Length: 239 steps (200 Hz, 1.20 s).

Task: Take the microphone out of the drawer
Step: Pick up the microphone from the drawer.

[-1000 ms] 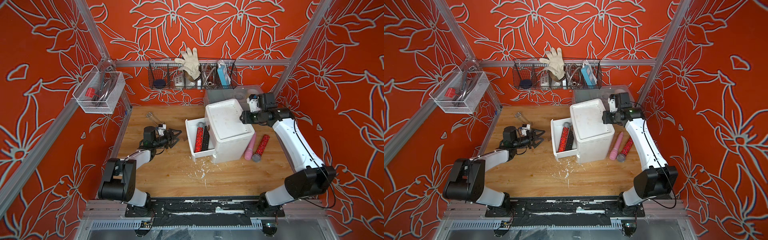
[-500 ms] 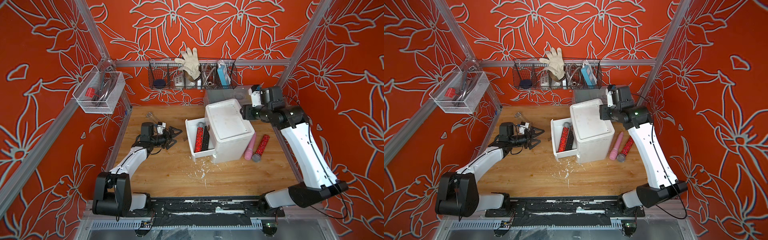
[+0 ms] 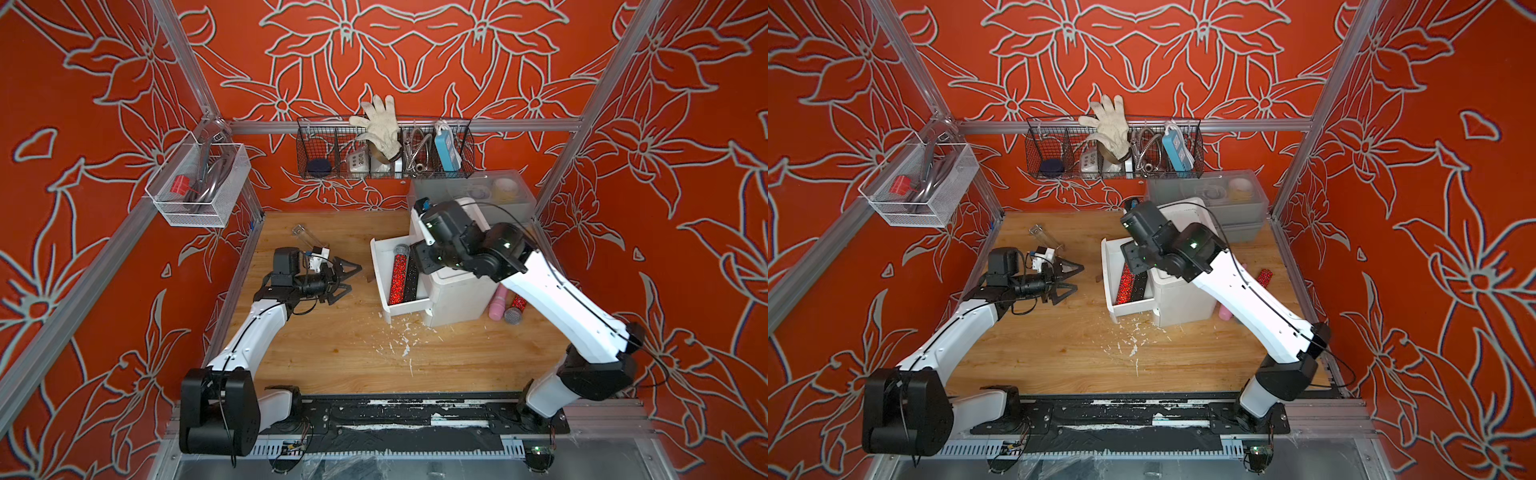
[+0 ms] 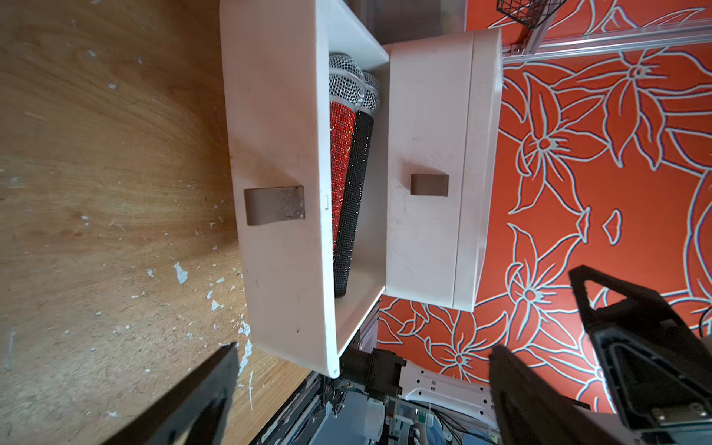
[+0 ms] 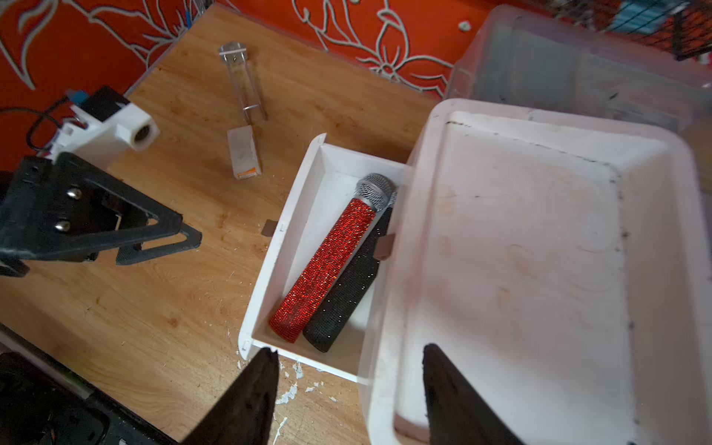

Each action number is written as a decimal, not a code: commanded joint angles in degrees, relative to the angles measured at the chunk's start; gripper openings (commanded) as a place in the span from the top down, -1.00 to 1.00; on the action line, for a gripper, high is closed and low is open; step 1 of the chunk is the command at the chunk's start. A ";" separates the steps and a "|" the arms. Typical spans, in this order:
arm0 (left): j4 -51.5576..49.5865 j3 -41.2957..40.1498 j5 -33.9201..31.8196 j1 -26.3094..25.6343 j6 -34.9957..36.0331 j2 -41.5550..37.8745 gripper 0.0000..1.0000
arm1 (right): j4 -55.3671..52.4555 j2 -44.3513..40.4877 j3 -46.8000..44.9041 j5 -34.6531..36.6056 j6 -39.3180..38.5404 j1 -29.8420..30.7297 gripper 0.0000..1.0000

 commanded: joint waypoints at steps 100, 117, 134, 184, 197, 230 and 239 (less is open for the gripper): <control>5.23 2.30 3.17 4.03 1.40 4.82 -1.00 | 1.44 23.15 5.32 2.56 14.07 -0.08 -0.24; 6.14 2.16 3.12 4.07 1.52 5.21 -1.00 | -0.25 25.87 6.76 2.99 15.62 -0.84 -0.24; 5.74 1.83 2.77 4.03 2.33 5.15 -1.00 | 0.11 26.82 6.38 5.56 16.45 -1.04 -0.24; 5.24 0.89 2.84 4.03 2.62 4.15 -1.00 | 2.33 27.46 2.70 5.95 18.37 -3.08 -0.23; 5.31 0.79 2.76 4.07 2.62 4.18 -1.00 | 2.30 28.09 2.29 5.31 18.74 -3.58 -0.23; 5.65 0.70 2.76 4.06 2.28 4.24 -1.00 | 4.49 30.20 2.87 4.11 18.75 -3.87 -0.21; 5.71 0.69 2.77 4.03 2.18 4.24 -1.00 | 4.34 30.95 3.24 3.89 18.63 -4.02 -0.21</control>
